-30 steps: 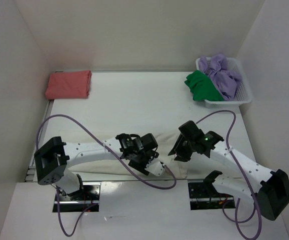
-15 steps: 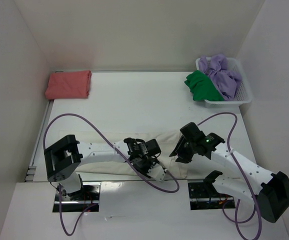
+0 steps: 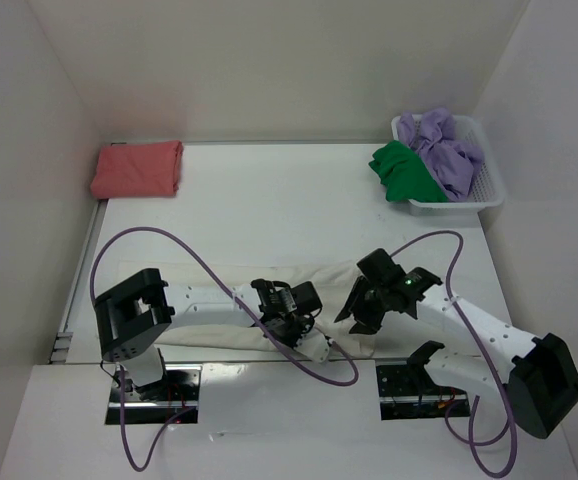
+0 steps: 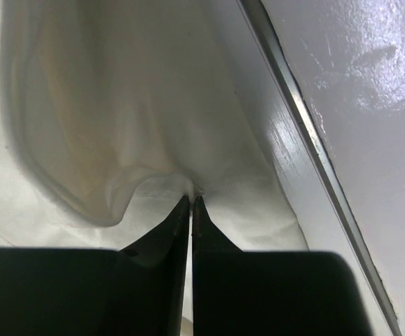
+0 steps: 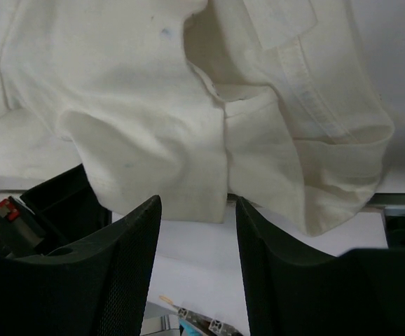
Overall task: Fold and stack the t-shirts
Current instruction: Fold the other side of the tshirt into a rectangle
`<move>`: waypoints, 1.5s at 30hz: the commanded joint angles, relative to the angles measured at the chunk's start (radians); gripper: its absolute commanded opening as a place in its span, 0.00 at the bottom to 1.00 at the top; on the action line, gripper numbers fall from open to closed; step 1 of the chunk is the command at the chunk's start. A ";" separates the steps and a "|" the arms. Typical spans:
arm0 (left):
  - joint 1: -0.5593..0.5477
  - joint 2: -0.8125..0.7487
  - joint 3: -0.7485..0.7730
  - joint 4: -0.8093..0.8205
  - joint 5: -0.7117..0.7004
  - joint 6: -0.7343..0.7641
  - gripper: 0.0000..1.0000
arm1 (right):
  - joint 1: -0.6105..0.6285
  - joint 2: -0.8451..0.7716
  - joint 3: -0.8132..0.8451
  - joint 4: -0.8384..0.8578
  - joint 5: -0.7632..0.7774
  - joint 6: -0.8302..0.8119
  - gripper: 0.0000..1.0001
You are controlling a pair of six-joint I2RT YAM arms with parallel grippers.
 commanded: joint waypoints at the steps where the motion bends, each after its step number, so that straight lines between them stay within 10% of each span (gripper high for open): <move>1: -0.002 0.002 0.015 -0.003 0.001 -0.019 0.01 | 0.002 0.025 -0.014 0.048 -0.046 -0.024 0.53; 28: 0.010 -0.217 -0.114 -0.178 -0.031 0.043 0.01 | 0.058 0.148 0.014 0.079 -0.060 -0.044 0.53; 35: 0.010 -0.216 -0.074 -0.169 -0.077 0.007 0.57 | 0.058 0.298 0.198 0.029 0.133 -0.100 0.53; 45: 0.247 -0.367 -0.022 -0.186 -0.237 -0.037 0.63 | 0.058 0.417 0.241 0.027 0.205 -0.150 0.53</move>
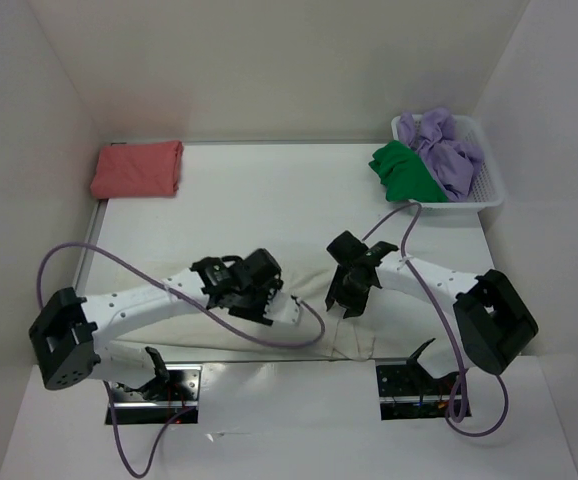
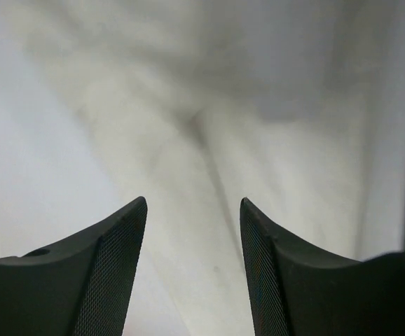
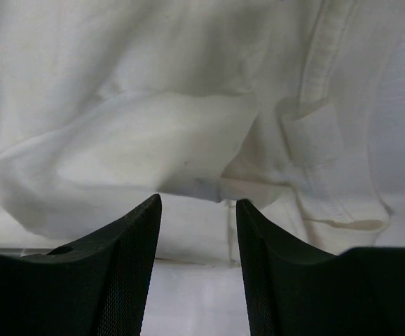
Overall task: Fold and stack the t-shirts
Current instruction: Fold the other side of the tshirt into a rectangle
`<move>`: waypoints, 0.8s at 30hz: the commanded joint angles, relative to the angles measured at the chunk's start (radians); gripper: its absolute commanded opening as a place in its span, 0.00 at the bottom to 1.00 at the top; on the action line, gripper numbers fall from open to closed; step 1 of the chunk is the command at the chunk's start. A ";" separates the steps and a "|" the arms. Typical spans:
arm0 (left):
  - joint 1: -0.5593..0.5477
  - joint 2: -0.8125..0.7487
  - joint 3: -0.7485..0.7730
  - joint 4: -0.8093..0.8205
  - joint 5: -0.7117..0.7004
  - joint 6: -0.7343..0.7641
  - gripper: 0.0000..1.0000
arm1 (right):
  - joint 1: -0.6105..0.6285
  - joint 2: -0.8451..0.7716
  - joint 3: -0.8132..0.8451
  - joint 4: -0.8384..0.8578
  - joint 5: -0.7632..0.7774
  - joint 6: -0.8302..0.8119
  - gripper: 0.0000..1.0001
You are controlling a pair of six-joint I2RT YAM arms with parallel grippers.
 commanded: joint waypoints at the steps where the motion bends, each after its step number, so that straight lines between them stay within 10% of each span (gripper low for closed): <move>1: 0.153 -0.079 0.022 -0.014 -0.099 -0.008 0.63 | 0.009 -0.010 0.052 -0.039 0.092 -0.023 0.53; 13: 0.916 -0.042 -0.113 0.164 -0.059 0.073 0.65 | 0.009 0.102 0.043 0.081 0.035 -0.052 0.53; 18: 1.081 0.031 -0.072 0.248 -0.045 0.104 0.66 | 0.009 0.093 0.034 0.062 0.049 -0.052 0.16; 24: 1.265 0.170 0.040 0.259 -0.025 0.104 0.68 | -0.009 -0.021 0.010 -0.040 0.098 -0.023 0.00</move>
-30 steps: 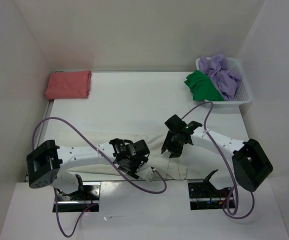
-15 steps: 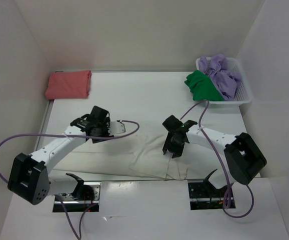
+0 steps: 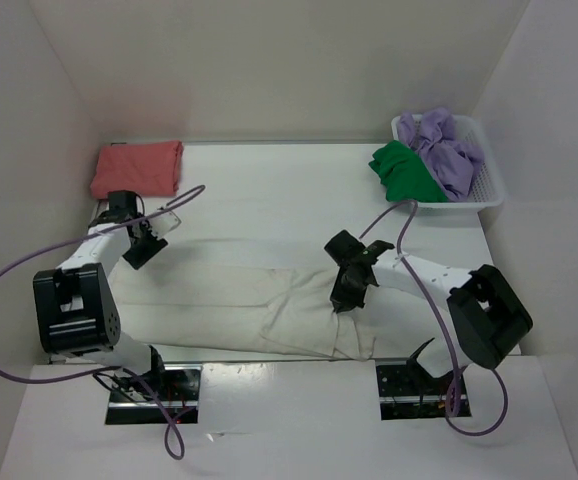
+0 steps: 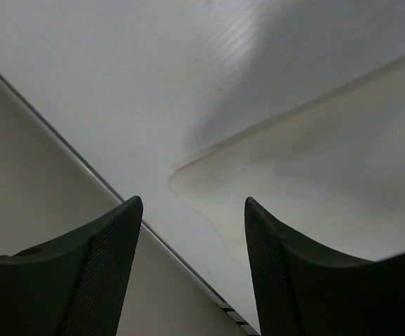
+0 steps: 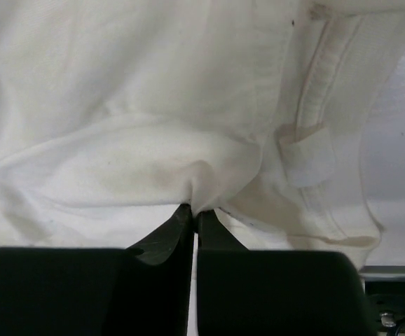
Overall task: Fold and stack the t-shirts
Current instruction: Fold the other side of the tshirt into a rectangle
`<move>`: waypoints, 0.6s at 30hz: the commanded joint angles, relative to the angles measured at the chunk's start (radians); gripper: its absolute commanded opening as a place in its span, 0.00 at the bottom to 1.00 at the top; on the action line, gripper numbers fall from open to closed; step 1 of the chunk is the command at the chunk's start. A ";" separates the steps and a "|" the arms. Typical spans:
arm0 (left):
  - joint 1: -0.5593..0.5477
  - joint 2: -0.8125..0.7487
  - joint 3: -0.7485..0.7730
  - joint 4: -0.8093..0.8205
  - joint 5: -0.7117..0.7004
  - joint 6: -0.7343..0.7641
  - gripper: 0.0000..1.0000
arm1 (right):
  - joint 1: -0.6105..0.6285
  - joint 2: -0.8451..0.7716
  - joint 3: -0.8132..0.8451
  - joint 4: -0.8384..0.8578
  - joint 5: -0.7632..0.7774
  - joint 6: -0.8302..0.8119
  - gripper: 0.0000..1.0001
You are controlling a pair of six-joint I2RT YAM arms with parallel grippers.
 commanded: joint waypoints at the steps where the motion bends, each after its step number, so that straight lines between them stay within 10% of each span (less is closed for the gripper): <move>1: 0.074 0.051 0.074 0.039 0.043 0.027 0.68 | -0.015 -0.087 -0.002 -0.063 0.050 0.018 0.00; 6: 0.133 0.052 0.108 -0.029 0.095 0.099 0.68 | -0.015 -0.064 -0.024 -0.073 0.031 0.029 0.15; 8: 0.142 0.008 0.082 -0.080 0.116 0.216 0.68 | -0.015 -0.053 -0.013 -0.091 0.031 0.020 0.40; 18: 0.208 -0.074 -0.134 -0.135 -0.060 0.468 0.68 | -0.034 -0.175 0.099 -0.158 0.005 -0.039 0.49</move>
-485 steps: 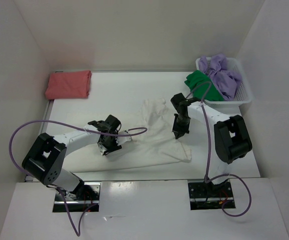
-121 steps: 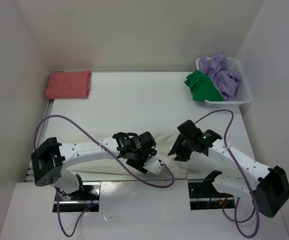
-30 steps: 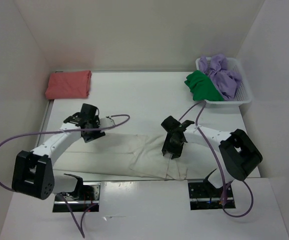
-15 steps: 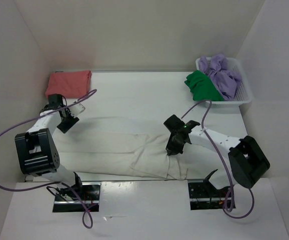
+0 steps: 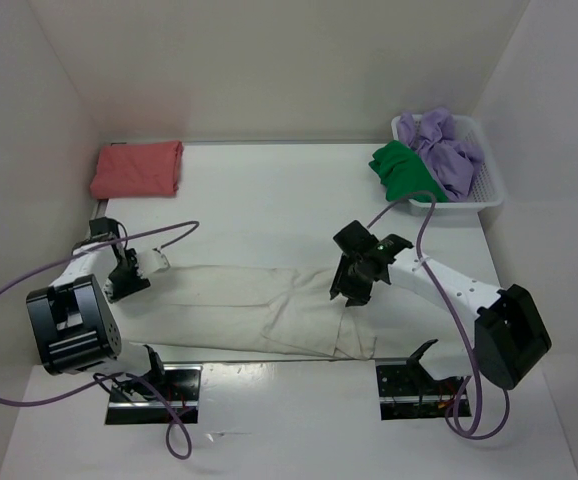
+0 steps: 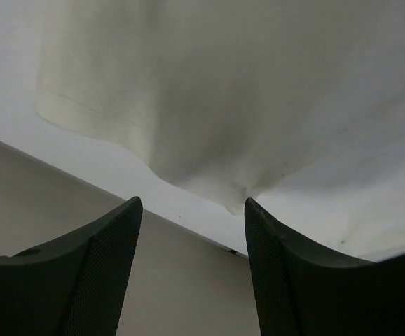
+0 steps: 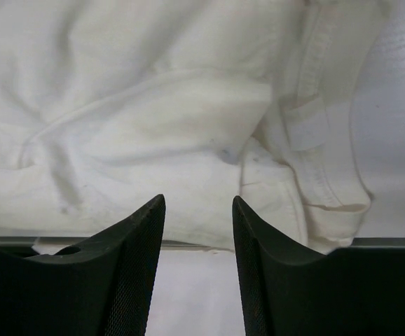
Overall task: Fold and stack the t-shirts
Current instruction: Fold the other side of the tshirt into a rectangle
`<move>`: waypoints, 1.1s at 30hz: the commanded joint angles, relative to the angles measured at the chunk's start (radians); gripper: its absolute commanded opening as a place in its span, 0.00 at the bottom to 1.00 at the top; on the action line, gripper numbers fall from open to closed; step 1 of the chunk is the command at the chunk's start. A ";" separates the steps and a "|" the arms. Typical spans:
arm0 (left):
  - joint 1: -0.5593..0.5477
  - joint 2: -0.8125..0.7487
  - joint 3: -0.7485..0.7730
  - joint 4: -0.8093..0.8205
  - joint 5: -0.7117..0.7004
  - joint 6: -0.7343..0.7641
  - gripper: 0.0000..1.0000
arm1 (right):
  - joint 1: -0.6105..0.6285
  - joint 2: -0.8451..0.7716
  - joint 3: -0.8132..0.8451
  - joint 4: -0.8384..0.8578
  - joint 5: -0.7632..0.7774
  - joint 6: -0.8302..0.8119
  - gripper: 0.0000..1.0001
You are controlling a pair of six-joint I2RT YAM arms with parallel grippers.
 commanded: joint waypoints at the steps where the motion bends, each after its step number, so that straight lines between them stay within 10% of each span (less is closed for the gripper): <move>1: 0.034 0.000 -0.008 -0.008 -0.060 0.084 0.68 | -0.011 -0.034 0.071 -0.043 0.004 -0.042 0.49; 33: 0.007 0.019 -0.067 -0.011 -0.022 0.075 0.46 | -0.011 -0.045 0.032 -0.003 -0.061 -0.041 0.49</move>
